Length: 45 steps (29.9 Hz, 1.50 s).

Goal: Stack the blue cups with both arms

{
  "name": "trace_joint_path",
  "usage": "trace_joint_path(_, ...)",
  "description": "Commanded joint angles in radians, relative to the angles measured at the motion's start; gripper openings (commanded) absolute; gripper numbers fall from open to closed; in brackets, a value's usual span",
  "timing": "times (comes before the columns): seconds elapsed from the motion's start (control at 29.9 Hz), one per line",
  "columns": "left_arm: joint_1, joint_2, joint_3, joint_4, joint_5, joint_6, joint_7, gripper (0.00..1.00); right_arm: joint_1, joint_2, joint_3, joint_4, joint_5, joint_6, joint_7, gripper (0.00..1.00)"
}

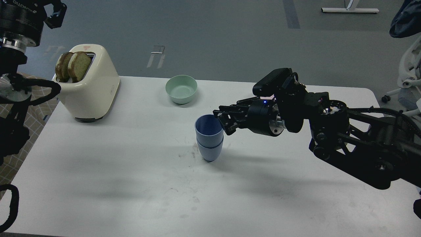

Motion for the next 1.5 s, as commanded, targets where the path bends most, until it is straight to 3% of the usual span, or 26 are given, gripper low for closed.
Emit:
trace_joint_path(0.0,0.002,0.011,0.0,-0.002,-0.001,-0.015,-0.002,0.98,-0.025,0.008,0.162,-0.006,0.01,0.0,0.002,0.98)
trace_joint_path(0.2,0.008,0.031,0.008,-0.002,0.002,-0.076,-0.002,0.98,-0.071,0.118,0.539,-0.12,0.01,0.0,0.009,1.0)
trace_joint_path(0.33,0.011,0.033,0.043,0.0,0.002,-0.072,0.0,0.98,-0.073,0.194,0.763,-0.156,0.012,0.0,0.011,1.0)
trace_joint_path(0.53,-0.003,0.033,0.098,0.012,0.013,-0.079,0.001,0.98,-0.094,0.211,1.005,-0.185,0.16,0.0,0.012,1.0)
trace_joint_path(0.63,-0.027,0.044,0.101,0.032,0.018,-0.087,0.001,0.98,-0.128,0.203,1.07,-0.194,0.314,0.0,0.012,1.0)
trace_joint_path(0.74,-0.038,0.068,0.104,0.072,0.018,-0.145,0.015,0.98,-0.16,0.195,1.124,-0.203,0.434,0.0,0.012,1.0)
trace_joint_path(0.84,-0.043,0.065,0.095,0.094,0.007,-0.21,0.05,0.98,-0.197,0.195,1.164,-0.246,0.504,0.0,0.012,1.0)
trace_joint_path(1.2,-0.069,0.065,0.086,0.098,0.002,-0.203,0.104,0.97,-0.274,0.205,1.269,-0.392,1.022,0.0,0.014,1.0)
trace_joint_path(1.47,-0.069,0.041,0.081,0.136,-0.004,-0.206,0.095,0.98,-0.33,0.242,1.274,-0.404,1.078,0.0,0.014,1.0)
